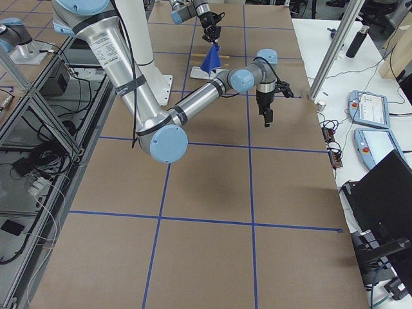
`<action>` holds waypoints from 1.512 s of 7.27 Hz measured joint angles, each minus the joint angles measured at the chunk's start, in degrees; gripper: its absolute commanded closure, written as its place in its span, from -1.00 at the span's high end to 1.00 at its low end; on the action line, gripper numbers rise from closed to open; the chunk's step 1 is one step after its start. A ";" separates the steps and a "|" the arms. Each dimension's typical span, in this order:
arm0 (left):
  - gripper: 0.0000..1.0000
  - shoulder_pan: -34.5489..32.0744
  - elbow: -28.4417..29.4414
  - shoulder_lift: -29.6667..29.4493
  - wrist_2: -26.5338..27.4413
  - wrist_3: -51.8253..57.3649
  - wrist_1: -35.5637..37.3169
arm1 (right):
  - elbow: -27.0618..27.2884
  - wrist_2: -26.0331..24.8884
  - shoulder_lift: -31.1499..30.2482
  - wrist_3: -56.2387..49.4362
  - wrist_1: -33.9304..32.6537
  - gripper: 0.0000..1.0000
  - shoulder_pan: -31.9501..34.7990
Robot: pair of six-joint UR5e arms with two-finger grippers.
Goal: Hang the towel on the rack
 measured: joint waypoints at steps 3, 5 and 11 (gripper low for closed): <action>-1.00 -0.46 0.77 9.42 4.14 -0.03 -9.49 | -3.11 4.00 -0.24 -2.95 -0.02 1.00 4.40; -1.00 -0.48 4.93 12.20 6.24 0.39 -15.67 | -3.82 4.29 -0.55 -3.78 -0.03 1.00 5.49; 0.97 -0.41 12.56 11.28 7.02 10.02 -16.86 | -3.86 4.34 -0.68 -3.92 0.06 1.00 5.73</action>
